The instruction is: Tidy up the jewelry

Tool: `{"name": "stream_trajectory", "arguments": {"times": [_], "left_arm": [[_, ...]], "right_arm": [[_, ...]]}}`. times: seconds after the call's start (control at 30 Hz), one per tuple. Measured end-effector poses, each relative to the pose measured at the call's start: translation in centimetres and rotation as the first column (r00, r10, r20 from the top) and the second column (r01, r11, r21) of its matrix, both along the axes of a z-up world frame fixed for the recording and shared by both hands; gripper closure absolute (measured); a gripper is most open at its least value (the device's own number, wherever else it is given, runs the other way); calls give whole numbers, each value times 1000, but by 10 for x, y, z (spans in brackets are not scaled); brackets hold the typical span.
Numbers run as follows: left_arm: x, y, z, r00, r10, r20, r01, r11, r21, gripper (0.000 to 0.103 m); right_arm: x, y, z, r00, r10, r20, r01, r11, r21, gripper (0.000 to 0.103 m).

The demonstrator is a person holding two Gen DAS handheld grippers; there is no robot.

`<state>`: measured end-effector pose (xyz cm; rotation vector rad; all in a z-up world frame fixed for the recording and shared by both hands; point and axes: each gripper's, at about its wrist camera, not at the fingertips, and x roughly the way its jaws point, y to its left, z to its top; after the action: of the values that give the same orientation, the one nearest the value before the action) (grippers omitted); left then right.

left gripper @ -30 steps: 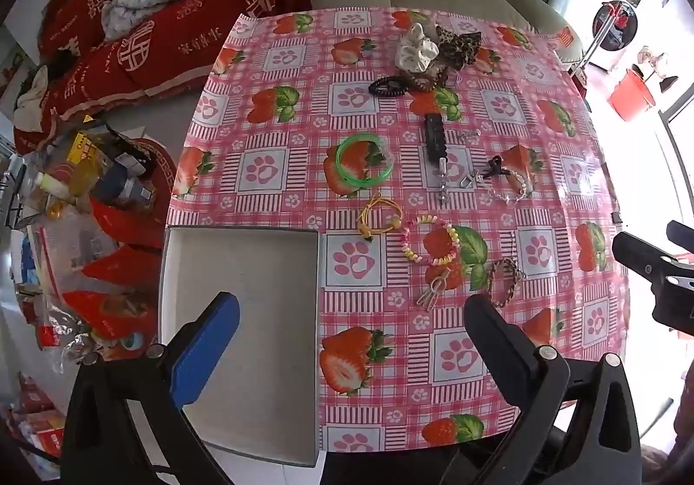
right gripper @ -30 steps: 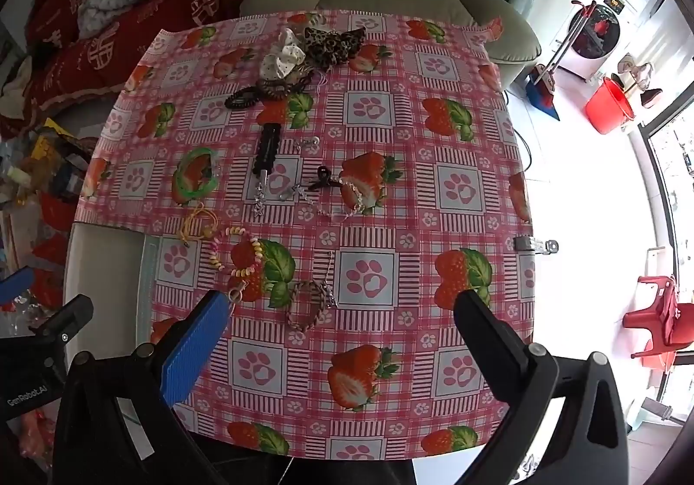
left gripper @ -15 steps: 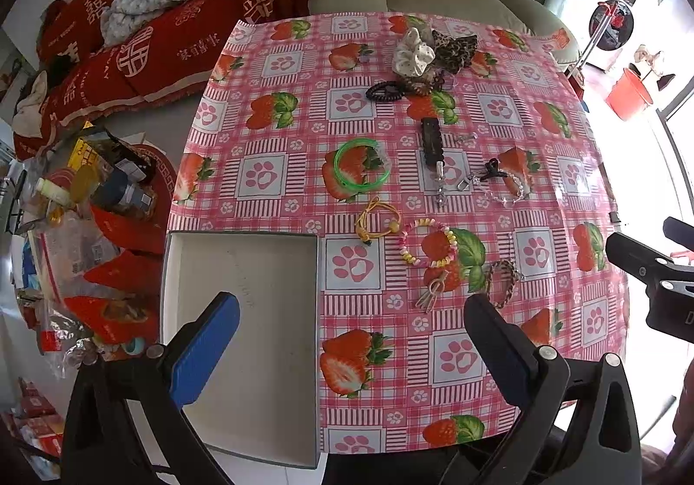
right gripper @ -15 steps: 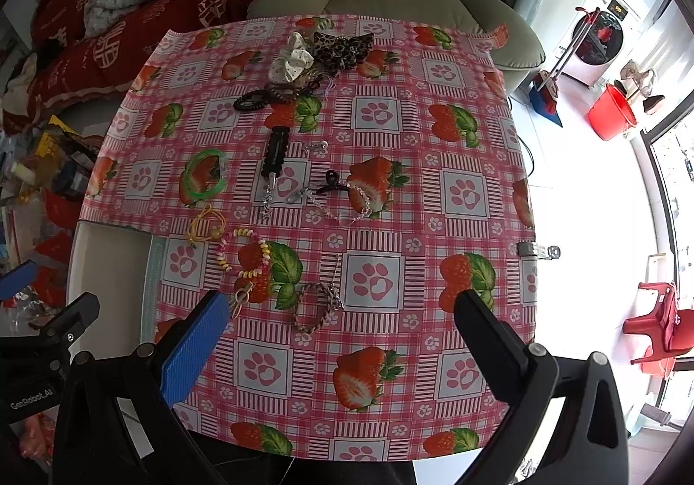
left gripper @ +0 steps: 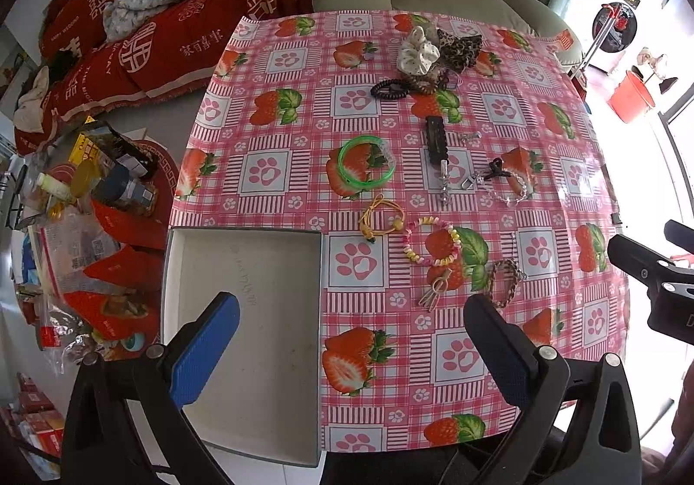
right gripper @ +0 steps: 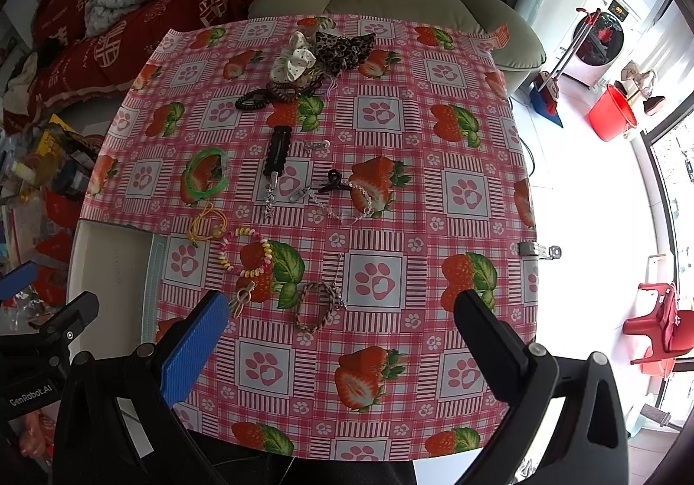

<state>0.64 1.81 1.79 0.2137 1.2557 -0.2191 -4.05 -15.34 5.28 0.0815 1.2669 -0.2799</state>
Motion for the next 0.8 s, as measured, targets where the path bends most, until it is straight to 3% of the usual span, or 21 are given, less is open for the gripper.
{"name": "stream_trajectory", "arguments": {"times": [0.8], "left_arm": [[0, 0, 0, 1000, -1, -3, 1, 1000, 1, 0]], "right_arm": [[2, 7, -1, 1000, 9, 1, -9, 1000, -1, 0]]}}
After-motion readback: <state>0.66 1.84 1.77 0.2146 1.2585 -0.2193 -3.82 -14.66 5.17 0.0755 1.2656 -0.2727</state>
